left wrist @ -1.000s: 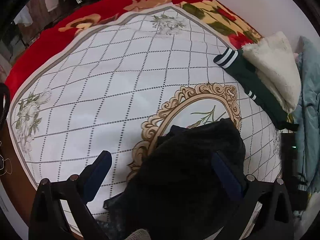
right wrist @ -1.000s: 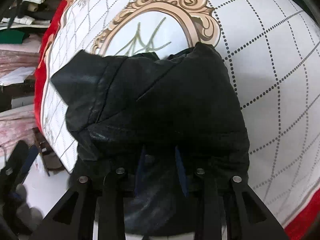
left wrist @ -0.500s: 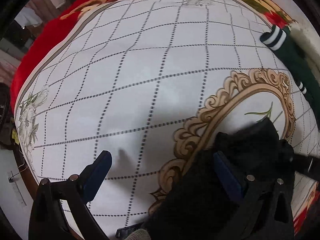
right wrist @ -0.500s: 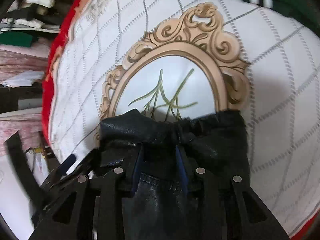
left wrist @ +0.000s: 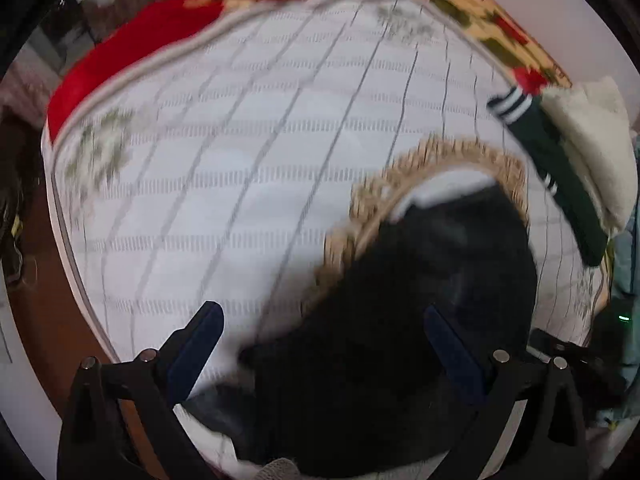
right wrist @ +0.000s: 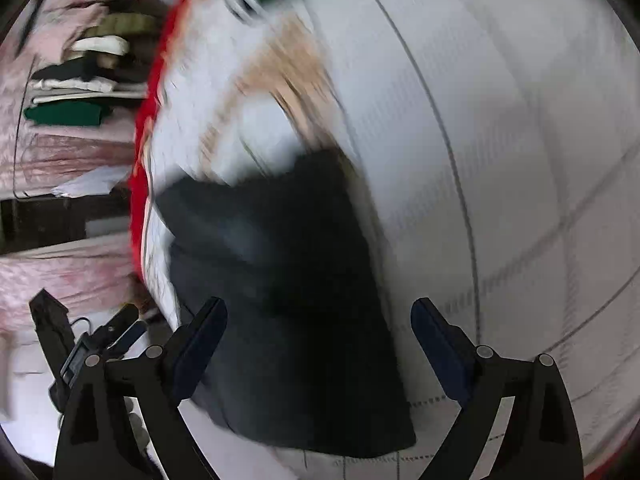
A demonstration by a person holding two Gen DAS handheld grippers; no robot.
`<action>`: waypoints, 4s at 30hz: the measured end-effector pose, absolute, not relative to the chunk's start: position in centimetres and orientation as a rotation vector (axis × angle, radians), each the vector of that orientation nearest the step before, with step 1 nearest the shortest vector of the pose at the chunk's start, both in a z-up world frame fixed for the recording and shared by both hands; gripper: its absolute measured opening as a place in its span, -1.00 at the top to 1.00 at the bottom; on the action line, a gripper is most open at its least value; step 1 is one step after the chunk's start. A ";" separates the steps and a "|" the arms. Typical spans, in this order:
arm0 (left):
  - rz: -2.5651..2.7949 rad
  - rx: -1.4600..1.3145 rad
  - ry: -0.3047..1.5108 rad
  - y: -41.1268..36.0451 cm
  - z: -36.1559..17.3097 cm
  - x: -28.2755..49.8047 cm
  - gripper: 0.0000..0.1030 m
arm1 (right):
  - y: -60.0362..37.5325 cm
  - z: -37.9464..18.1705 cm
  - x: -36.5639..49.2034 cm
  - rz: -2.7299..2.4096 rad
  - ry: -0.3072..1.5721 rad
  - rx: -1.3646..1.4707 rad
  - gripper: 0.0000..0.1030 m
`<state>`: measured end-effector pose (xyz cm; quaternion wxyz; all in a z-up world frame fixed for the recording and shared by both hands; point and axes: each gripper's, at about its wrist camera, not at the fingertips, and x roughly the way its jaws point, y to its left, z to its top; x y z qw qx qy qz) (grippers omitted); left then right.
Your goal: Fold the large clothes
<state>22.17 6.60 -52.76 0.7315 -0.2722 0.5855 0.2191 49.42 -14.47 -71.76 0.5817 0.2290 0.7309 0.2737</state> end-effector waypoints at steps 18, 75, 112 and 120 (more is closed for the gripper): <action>0.520 -0.697 1.330 0.5 -52.5 13.4 -1.00 | -16.9 -72.6 40.7 0.597 1.774 0.700 -0.47; 0.300 -0.927 0.771 5.4 -42.4 28.9 0.31 | -13.0 -58.3 55.3 0.924 1.337 1.083 0.29; 0.019 -0.467 0.960 -8.9 -43.4 63.1 -0.90 | -32.3 -52.6 88.8 0.301 1.258 0.591 -0.79; 0.096 -0.117 0.951 -9.4 -37.7 58.6 -0.93 | -27.7 -46.7 79.8 -0.101 1.185 0.135 -1.00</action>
